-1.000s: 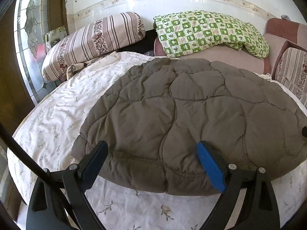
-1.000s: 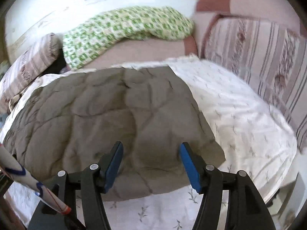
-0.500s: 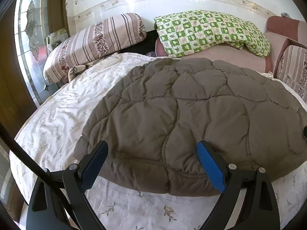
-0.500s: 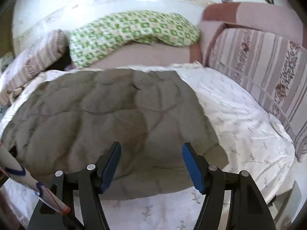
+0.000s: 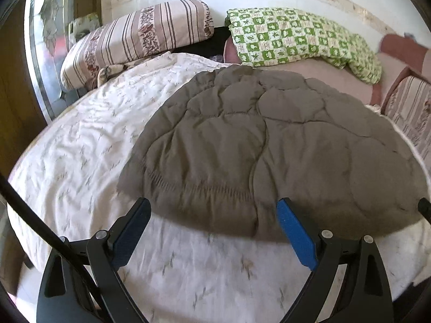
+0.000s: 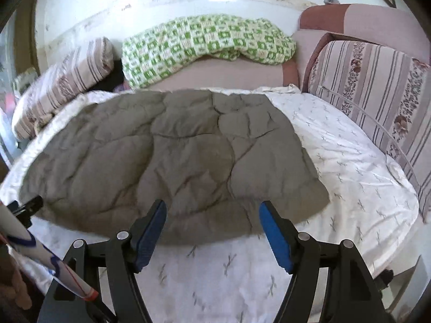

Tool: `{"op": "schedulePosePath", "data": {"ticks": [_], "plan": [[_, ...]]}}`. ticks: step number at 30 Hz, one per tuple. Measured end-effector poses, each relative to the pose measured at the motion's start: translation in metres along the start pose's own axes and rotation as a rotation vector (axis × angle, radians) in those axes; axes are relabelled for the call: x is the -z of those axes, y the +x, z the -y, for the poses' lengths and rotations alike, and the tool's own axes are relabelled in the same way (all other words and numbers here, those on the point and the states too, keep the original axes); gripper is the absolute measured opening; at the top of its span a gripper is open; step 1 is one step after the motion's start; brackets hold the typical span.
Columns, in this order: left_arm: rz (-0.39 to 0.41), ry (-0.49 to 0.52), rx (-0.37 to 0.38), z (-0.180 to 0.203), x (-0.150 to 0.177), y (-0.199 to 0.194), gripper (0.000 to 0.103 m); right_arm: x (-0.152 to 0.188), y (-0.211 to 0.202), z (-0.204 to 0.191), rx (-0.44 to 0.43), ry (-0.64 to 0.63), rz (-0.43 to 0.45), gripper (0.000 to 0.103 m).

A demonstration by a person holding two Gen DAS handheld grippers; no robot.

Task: Fold large clothes

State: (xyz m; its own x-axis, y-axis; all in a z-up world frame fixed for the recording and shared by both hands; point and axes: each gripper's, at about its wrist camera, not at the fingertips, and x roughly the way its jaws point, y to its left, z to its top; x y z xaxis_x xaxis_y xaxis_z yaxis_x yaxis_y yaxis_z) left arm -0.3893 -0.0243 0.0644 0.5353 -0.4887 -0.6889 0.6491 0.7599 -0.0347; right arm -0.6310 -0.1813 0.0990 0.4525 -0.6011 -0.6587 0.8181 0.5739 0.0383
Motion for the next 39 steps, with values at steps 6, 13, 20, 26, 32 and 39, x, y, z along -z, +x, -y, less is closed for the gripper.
{"op": "schedulePosePath", "data": {"ticks": [6,13,20,26,32,39], "plan": [[-0.048,-0.045,0.01,-0.012,-0.003,-0.008,0.094,-0.004,-0.028,0.015,0.027,0.023,0.026,0.076],[0.017,-0.062,0.034,-0.019,-0.021,-0.035,0.094,-0.035,-0.059,0.049,0.041,0.102,0.073,0.08],[-0.072,-0.025,-0.004,-0.011,-0.013,0.006,0.094,-0.029,-0.007,0.036,0.01,0.102,-0.043,0.08],[-0.085,-0.01,-0.008,-0.003,-0.011,0.022,0.094,-0.022,0.02,0.034,0.013,0.09,-0.113,0.08],[-0.113,0.007,0.018,0.0,-0.012,0.017,0.094,-0.019,0.032,0.027,-0.012,0.092,-0.145,0.08],[-0.125,0.021,0.02,0.002,-0.007,0.025,0.094,-0.012,0.053,0.013,0.013,0.046,-0.184,0.086]]}}
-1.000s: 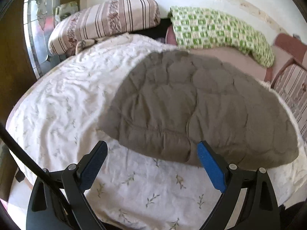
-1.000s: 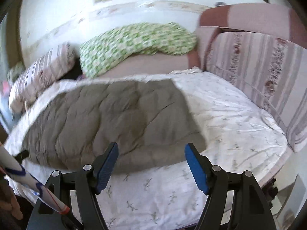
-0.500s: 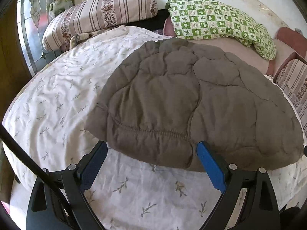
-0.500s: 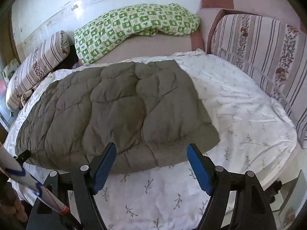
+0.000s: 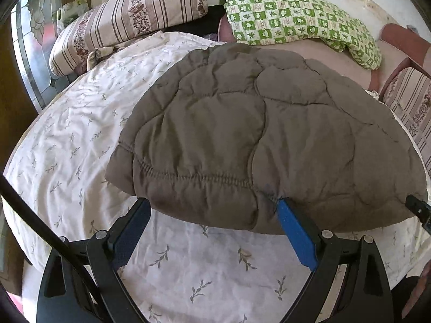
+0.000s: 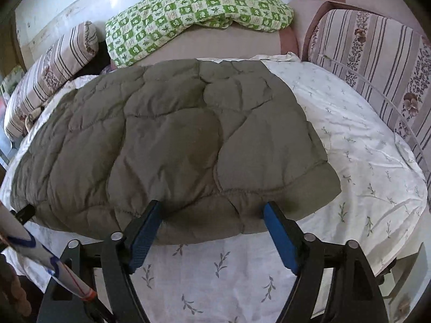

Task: Fold large clothes

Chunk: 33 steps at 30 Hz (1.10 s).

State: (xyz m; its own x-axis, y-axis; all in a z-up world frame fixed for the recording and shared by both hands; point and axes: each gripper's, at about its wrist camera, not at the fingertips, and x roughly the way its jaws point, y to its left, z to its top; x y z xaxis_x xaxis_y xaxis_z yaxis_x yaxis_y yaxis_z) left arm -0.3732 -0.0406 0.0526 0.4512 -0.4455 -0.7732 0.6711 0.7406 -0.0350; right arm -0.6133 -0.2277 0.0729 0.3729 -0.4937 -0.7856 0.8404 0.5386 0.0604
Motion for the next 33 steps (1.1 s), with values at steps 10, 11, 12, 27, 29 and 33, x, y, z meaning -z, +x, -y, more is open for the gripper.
{"op": "schedulePosePath", "data": {"ticks": [10,11,12,27,29,33], "plan": [[0.042,0.044,-0.012,0.002,-0.004,-0.02,0.096,-0.006,-0.016,-0.001,-0.001,-0.007,0.017,0.09],[0.061,0.046,-0.008,0.002,-0.005,-0.027,0.096,-0.007,-0.022,-0.002,-0.002,-0.01,0.03,0.09],[0.089,0.047,-0.004,0.002,-0.006,-0.037,0.096,-0.009,-0.028,-0.004,-0.003,-0.014,0.043,0.09],[0.325,0.059,-0.03,0.0,-0.018,-0.149,0.099,-0.018,-0.127,-0.029,-0.06,-0.041,0.191,0.09],[0.374,0.065,-0.027,0.0,-0.017,-0.168,0.099,-0.018,-0.149,-0.034,-0.069,-0.045,0.215,0.093],[0.437,0.08,-0.054,0.004,-0.019,-0.206,0.1,-0.019,-0.2,-0.042,-0.09,-0.049,0.286,0.099]]}}
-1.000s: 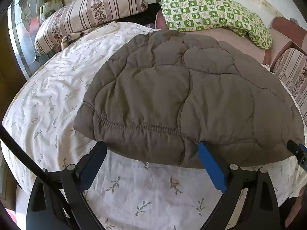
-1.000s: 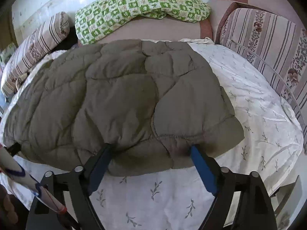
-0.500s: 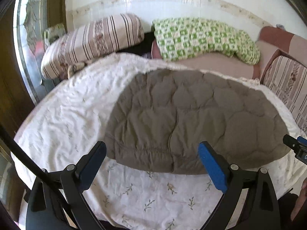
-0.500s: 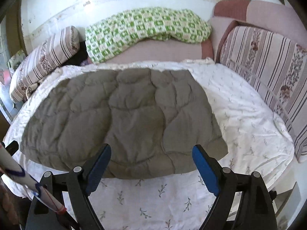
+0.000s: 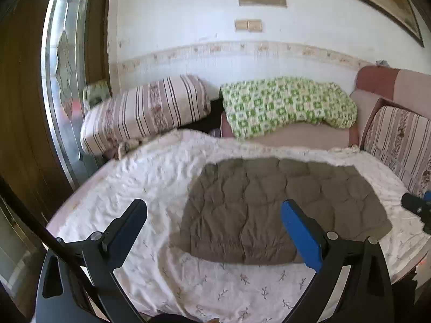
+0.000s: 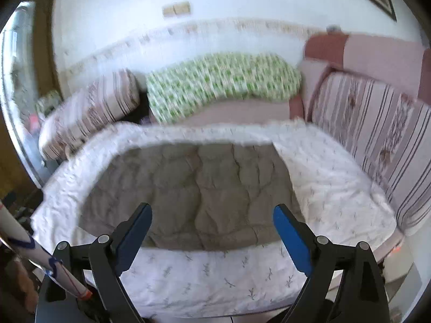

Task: Fold large clothes
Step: 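Open both grippers and pull them back from the folded jacket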

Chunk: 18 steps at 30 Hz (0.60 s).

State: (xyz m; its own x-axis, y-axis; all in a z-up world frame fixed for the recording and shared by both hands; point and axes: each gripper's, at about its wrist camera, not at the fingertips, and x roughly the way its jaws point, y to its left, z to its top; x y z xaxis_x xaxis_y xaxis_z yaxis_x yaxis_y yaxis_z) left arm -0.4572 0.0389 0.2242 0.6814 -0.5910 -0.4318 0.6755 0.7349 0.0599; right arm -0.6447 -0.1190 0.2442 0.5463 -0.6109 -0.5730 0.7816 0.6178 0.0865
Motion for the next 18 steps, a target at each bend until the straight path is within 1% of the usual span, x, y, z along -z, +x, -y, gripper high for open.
{"op": "schedulePosePath", "data": {"ticks": [2,3,5,7,9,10,12,15,18], "plan": [[0.012,-0.016,0.002,-0.003,-0.01,-0.015,0.1,-0.007,-0.027,-0.009,-0.012,-0.017,0.053,0.102],[0.014,-0.024,-0.005,-0.004,-0.015,-0.023,0.1,-0.01,-0.041,-0.012,-0.035,-0.018,0.084,0.102],[0.022,-0.034,-0.048,-0.005,-0.021,-0.034,0.1,-0.012,-0.06,-0.017,-0.059,-0.017,0.131,0.103],[0.046,-0.025,-0.095,-0.002,-0.024,-0.044,0.1,-0.011,-0.072,-0.023,-0.057,-0.032,0.176,0.103],[0.057,-0.006,-0.106,0.002,-0.023,-0.049,0.1,-0.009,-0.078,-0.03,-0.047,-0.046,0.2,0.103],[0.053,0.008,-0.096,0.005,-0.022,-0.049,0.1,-0.008,-0.078,-0.032,-0.053,-0.05,0.201,0.103],[0.017,0.027,-0.069,0.01,-0.019,-0.045,0.1,-0.004,-0.08,-0.037,-0.06,-0.055,0.214,0.103],[-0.025,-0.006,-0.052,0.009,-0.012,-0.038,0.099,0.001,-0.088,-0.046,-0.062,-0.079,0.263,0.103],[-0.075,-0.004,-0.035,0.009,-0.008,-0.026,0.099,0.005,-0.091,-0.053,-0.055,-0.104,0.311,0.103]]}}
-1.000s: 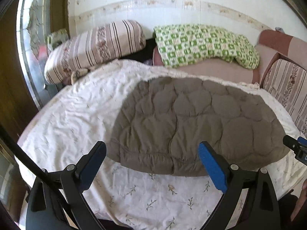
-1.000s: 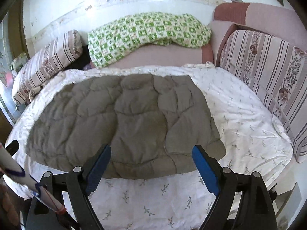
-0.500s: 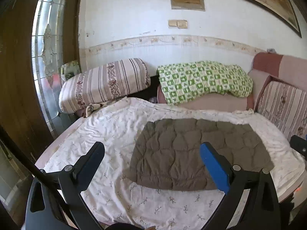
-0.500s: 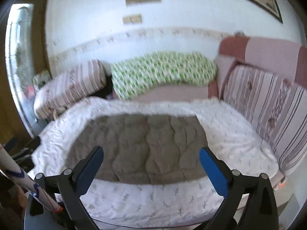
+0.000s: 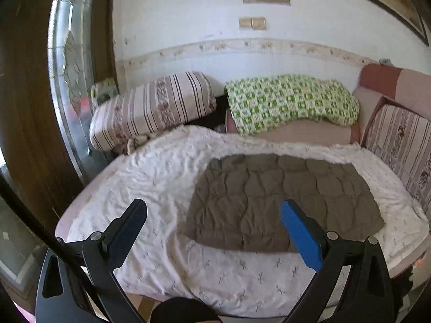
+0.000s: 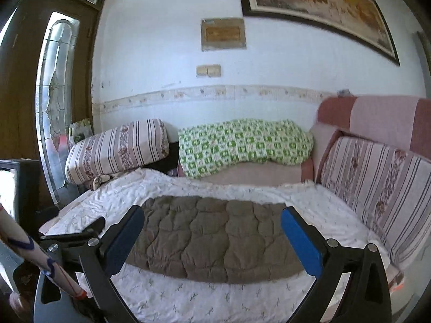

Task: Fold large clothes

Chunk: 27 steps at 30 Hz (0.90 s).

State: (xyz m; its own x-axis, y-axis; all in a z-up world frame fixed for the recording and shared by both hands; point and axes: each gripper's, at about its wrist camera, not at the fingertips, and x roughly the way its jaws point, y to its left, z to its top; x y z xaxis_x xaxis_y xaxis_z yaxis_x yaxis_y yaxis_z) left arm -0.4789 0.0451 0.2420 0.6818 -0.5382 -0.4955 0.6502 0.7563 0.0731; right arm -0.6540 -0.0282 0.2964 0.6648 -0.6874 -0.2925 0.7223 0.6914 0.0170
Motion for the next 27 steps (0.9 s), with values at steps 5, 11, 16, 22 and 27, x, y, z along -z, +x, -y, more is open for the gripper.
{"op": "schedulePosePath", "data": {"ticks": [5,11,16,22,27], "plan": [[-0.045,-0.006,-0.019,-0.001,0.005,0.02,0.099,0.011,0.026,-0.005,-0.011,-0.018,-0.052,0.103],[-0.086,0.019,-0.032,0.007,0.013,0.043,0.099,0.029,0.058,0.001,-0.02,-0.003,-0.139,0.103],[-0.114,0.039,-0.034,0.015,0.019,0.059,0.099,0.039,0.072,0.008,-0.005,0.011,-0.174,0.103],[-0.135,0.056,-0.03,0.019,0.024,0.071,0.099,0.047,0.086,0.011,0.005,0.014,-0.209,0.103],[-0.141,0.055,-0.026,0.018,0.025,0.074,0.099,0.048,0.09,0.009,0.007,0.008,-0.218,0.103]]}}
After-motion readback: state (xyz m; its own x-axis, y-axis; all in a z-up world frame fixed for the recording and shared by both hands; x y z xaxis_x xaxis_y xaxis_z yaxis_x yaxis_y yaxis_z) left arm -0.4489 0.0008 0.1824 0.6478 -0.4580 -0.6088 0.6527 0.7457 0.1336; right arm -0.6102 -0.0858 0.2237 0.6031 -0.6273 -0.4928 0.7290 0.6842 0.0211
